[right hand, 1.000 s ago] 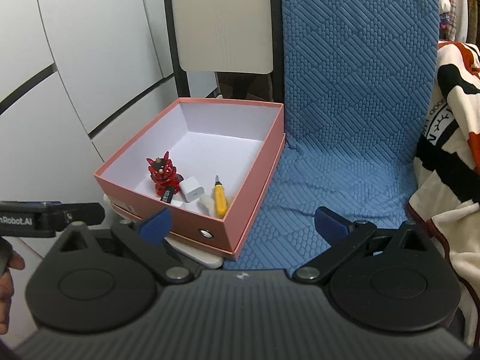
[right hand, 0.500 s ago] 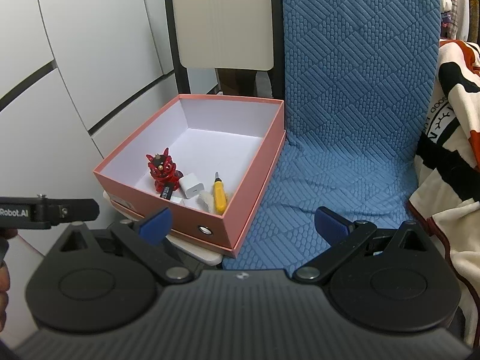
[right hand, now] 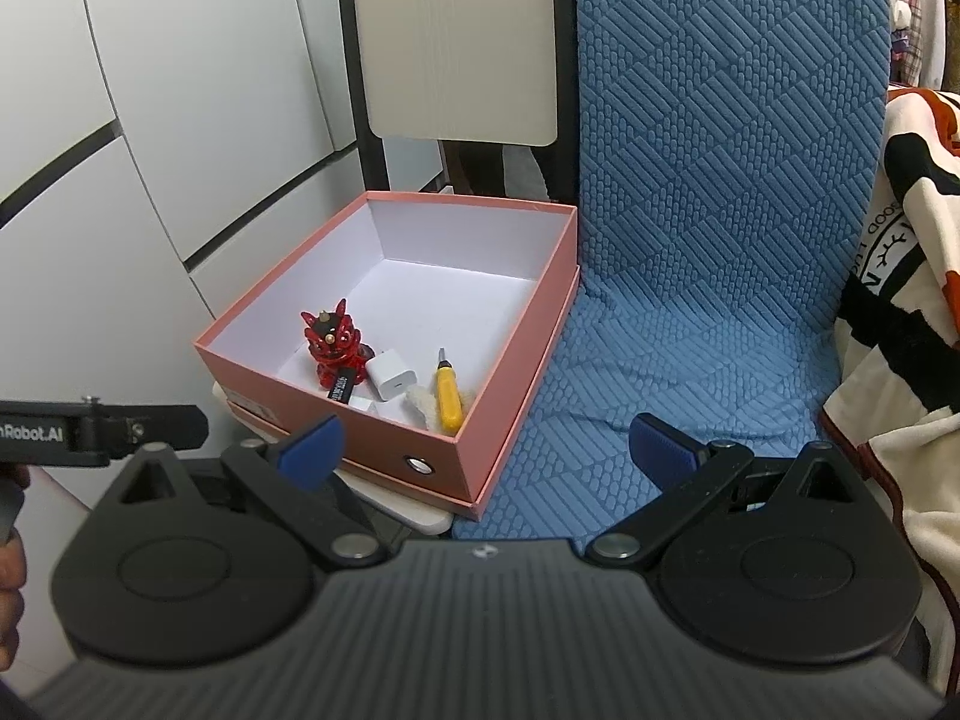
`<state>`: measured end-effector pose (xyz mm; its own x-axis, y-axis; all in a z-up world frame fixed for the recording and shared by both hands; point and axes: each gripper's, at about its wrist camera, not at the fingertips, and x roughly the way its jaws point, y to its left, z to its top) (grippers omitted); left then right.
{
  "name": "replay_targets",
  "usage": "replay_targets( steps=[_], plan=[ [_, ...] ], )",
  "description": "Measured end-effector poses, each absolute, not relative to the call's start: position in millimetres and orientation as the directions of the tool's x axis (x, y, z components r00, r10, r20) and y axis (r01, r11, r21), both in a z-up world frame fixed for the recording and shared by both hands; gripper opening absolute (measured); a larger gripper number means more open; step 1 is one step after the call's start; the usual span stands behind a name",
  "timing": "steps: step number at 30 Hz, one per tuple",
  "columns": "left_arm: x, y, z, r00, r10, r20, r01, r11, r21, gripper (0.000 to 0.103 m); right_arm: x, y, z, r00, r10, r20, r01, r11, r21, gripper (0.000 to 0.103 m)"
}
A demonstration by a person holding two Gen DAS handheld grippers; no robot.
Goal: Organize rigid objects
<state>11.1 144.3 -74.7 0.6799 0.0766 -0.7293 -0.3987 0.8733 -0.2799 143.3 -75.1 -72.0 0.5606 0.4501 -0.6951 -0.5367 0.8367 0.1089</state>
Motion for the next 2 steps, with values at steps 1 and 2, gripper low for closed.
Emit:
replay_targets(
  steps=[1, 2],
  plan=[
    [10.9, 144.2, -74.5, 0.680, 0.078, -0.729, -0.399, 0.873, -0.278, 0.103, 142.9, -75.7, -71.8, 0.560, 0.452, -0.694, -0.539, 0.835, 0.109, 0.103],
    [10.7, 144.1, -74.2, 0.681, 0.079, -0.728, -0.399, 0.874, -0.278, 0.103, 142.7, -75.3, -71.6, 0.561, 0.451, -0.694, -0.539, 0.835, 0.107, 0.103]
  ],
)
